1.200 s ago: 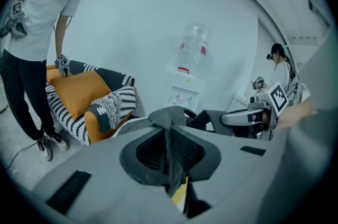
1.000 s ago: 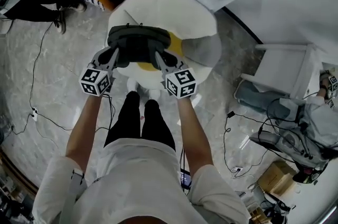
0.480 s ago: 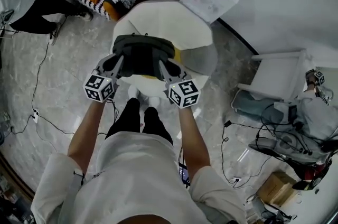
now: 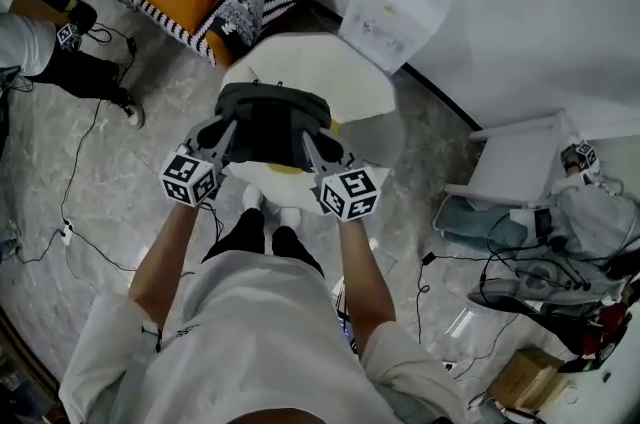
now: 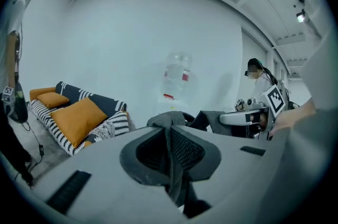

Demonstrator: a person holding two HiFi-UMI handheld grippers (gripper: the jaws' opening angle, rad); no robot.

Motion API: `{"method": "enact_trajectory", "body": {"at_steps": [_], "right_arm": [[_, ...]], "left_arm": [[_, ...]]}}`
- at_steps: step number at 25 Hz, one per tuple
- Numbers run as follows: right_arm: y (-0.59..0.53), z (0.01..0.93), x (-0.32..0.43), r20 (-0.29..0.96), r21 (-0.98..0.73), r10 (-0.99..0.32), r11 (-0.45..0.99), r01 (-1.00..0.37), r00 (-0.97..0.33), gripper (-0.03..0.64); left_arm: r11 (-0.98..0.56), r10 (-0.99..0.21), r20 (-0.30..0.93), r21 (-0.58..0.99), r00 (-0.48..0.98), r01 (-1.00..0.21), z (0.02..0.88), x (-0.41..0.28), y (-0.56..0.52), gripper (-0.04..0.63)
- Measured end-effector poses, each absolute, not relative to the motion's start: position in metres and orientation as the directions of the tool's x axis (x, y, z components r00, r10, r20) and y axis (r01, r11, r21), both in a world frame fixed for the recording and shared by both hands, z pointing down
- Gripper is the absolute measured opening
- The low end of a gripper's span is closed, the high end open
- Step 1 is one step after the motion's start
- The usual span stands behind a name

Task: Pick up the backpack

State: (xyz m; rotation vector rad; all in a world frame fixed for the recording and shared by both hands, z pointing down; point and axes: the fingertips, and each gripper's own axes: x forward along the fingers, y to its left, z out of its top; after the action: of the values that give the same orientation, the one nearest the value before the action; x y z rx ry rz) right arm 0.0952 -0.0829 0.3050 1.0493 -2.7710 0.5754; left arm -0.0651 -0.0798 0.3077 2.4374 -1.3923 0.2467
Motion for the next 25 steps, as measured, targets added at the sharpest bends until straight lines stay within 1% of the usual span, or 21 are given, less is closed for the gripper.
{"method": "enact_trajectory", "body": {"at_steps": [19, 25], "right_arm": [[-0.055, 0.202, 0.086, 0.105, -0.23, -0.637, 0.732, -0.642, -0.764, 0.035], [-0.054, 0.177, 0.083, 0.056, -0.206, -0.643, 0.741, -0.639, -0.764, 0.035]], "left_arm": [[-0.573, -0.795, 0.143, 0.142, 0.589, -0.807, 0.208, -0.074, -0.056, 0.029], [-0.608, -0.782, 0.097, 0.102, 0.616, -0.788, 0.182, -0.078, -0.059, 0.029]]}}
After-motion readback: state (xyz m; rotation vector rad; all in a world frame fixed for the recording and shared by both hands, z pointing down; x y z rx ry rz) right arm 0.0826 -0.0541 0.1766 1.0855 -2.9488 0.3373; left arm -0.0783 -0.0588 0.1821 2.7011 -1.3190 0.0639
